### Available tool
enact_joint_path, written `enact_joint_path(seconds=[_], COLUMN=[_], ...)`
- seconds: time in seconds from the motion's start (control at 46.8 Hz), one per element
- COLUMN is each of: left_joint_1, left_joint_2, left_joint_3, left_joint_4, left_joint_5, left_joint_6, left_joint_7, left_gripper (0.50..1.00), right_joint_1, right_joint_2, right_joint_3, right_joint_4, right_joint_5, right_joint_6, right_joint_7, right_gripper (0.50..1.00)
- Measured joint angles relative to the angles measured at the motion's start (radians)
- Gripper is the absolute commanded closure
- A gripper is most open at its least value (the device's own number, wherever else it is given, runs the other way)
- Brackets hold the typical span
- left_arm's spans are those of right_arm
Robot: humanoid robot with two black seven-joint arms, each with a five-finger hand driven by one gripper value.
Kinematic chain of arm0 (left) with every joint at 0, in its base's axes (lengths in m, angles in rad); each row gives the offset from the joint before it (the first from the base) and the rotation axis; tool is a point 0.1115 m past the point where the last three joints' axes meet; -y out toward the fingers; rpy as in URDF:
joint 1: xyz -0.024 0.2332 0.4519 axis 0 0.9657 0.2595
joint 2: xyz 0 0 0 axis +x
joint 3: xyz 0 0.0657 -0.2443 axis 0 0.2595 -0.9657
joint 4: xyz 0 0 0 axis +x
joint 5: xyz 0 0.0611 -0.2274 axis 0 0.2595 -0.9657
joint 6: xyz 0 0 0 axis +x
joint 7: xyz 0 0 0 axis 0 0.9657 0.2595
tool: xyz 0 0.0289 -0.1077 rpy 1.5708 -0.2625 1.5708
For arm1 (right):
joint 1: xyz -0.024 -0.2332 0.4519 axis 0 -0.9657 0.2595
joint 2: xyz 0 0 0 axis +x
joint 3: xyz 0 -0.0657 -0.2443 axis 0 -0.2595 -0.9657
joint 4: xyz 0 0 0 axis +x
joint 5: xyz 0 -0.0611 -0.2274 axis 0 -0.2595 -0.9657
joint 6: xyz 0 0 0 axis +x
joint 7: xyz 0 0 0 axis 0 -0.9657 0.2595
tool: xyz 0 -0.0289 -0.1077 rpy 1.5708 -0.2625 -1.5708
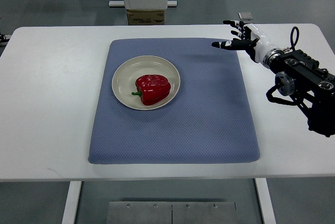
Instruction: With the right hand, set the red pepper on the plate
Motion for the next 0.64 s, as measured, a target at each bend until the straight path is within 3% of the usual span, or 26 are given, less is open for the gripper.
enact_joint_path(seconds=[0.342,0.642], left_joint_1=[0.0,0.0], left_joint_2=[0.0,0.0], left_joint_3=[0.0,0.0], left_joint_4=[0.0,0.0], left_joint_5=[0.0,0.0], left_joint_6=[0.0,0.0], left_joint_7=[0.001,0.0], left_gripper=[0.5,0.5], right_joint_1=[-0.109,-0.157], right_joint_2=[-0.003,-0.016], right_joint_3=[0.215,0.268], right_joint_4=[0.02,0.025], right_joint_5=[0.038,0.039], right_joint_6=[0.0,0.002], right_joint_7=[0.005,0.026], right_gripper=[0.5,0.5])
